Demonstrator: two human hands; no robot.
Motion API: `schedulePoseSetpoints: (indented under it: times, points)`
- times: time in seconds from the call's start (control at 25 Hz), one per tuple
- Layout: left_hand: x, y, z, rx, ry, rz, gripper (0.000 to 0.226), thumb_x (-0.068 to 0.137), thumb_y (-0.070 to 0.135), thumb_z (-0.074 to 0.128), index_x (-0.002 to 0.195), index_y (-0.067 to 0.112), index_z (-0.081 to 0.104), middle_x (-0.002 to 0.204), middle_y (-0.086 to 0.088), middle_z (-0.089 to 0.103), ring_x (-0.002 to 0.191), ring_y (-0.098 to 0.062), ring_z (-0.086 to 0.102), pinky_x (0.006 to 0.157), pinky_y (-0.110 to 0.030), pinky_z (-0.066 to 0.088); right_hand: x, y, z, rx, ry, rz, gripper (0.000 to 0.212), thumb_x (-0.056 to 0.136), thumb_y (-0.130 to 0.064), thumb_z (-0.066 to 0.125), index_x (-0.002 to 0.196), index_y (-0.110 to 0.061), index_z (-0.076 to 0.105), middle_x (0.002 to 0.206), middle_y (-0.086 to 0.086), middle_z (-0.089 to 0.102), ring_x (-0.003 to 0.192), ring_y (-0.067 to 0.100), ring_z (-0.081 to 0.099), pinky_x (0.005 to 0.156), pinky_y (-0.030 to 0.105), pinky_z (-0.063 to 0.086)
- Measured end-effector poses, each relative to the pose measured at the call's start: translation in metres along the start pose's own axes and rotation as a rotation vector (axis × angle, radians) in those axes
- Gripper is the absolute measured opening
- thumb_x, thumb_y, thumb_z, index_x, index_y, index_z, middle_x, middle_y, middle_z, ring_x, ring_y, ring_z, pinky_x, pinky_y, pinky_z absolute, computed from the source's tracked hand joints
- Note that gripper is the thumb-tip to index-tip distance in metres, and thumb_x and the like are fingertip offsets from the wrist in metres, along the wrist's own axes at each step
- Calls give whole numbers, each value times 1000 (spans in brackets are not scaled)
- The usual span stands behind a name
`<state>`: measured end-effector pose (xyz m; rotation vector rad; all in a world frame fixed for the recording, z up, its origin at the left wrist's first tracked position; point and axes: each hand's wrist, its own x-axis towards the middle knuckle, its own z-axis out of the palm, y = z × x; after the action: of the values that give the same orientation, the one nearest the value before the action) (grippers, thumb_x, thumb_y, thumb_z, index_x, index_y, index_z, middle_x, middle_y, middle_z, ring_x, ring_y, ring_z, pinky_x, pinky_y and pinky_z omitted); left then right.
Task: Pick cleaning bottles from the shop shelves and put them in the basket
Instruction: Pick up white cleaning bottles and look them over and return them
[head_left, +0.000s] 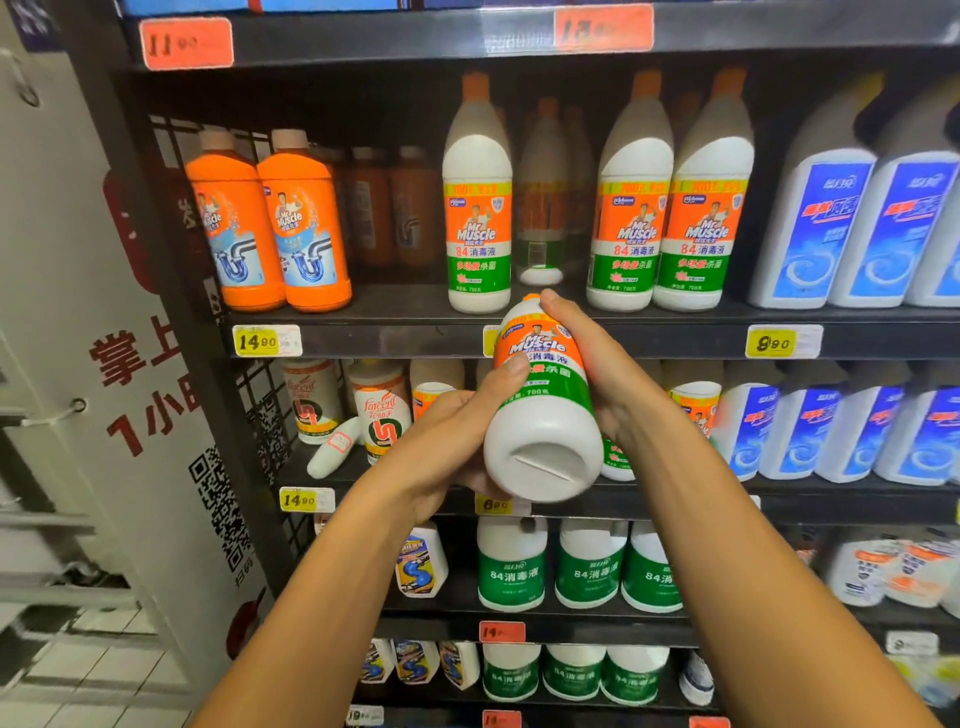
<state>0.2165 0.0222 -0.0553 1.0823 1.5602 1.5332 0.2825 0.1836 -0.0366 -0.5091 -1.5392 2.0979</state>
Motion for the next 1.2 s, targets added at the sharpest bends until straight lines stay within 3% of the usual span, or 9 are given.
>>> schedulePoseSetpoints:
  times: [0.12, 0.28, 0.4, 0.52, 0.64, 0.76, 0.88, 1.08, 1.2]
  points:
    - [1, 5, -1, 20, 9, -11, 57, 71, 78, 60, 84, 26, 80, 83, -14, 76, 67, -18, 72, 46, -25, 51, 1, -3, 1, 43, -37, 88, 54, 82, -55, 70, 111, -10, 66, 82, 16, 74, 66, 27, 73, 54, 35, 58]
    - [3, 2, -5, 6, 4, -14, 59, 72, 76, 59, 86, 23, 79, 81, -10, 76, 66, -19, 72, 45, -24, 51, 1, -1, 2, 33, -43, 99, 63, 76, -59, 73, 112, -8, 68, 90, 17, 75, 74, 29, 74, 61, 38, 60]
    - [7, -8, -10, 20, -60, 12, 54, 75, 68, 62, 103, 24, 75, 102, -5, 77, 91, -20, 74, 66, -31, 60, -1, -2, 1, -13, -21, -40, 62, 74, -54, 77, 118, -11, 67, 106, 19, 74, 93, 34, 73, 82, 48, 59]
    - [13, -24, -17, -15, -145, 16, 45, 81, 42, 65, 123, 25, 60, 115, 2, 74, 106, -15, 70, 85, -30, 57, -7, -4, -2, -130, -3, -245, 51, 81, -44, 77, 119, -12, 66, 103, 15, 76, 95, 33, 73, 87, 50, 59]
    - [15, -40, -19, -124, -245, 21, 65, 77, 35, 77, 133, 21, 50, 119, 4, 72, 110, -14, 68, 84, -25, 55, -15, -1, -4, -195, -59, -392, 49, 80, -36, 76, 123, -16, 64, 107, 11, 76, 97, 29, 74, 79, 41, 59]
    - [21, -53, -16, -230, -317, -4, 99, 48, 42, 95, 132, 10, 52, 119, -11, 70, 111, -28, 66, 95, -42, 53, -18, 6, -6, -107, -176, -429, 47, 84, -23, 68, 129, -12, 59, 110, 10, 74, 97, 24, 73, 76, 34, 58]
    - [24, -59, -10, -141, -138, 120, 76, 51, 33, 92, 119, 17, 62, 110, -5, 75, 102, -21, 71, 83, -32, 58, -21, 4, -9, -90, -228, -368, 46, 91, -25, 65, 134, -13, 56, 112, 8, 73, 100, 22, 71, 80, 33, 59]
    - [24, -64, 16, 470, 412, 167, 70, 45, 66, 78, 105, 41, 52, 96, 17, 69, 84, 2, 66, 69, -21, 53, -13, -2, -6, -420, 90, -456, 29, 81, -41, 79, 104, -36, 61, 92, -15, 73, 83, -1, 71, 60, 18, 56]
    - [25, -61, 14, 514, 310, 184, 70, 48, 74, 76, 107, 54, 43, 99, 28, 65, 89, 9, 63, 74, -18, 52, -9, -5, -17, -387, 49, -484, 30, 78, -35, 82, 103, -37, 66, 95, -15, 75, 87, 3, 72, 61, 18, 56]
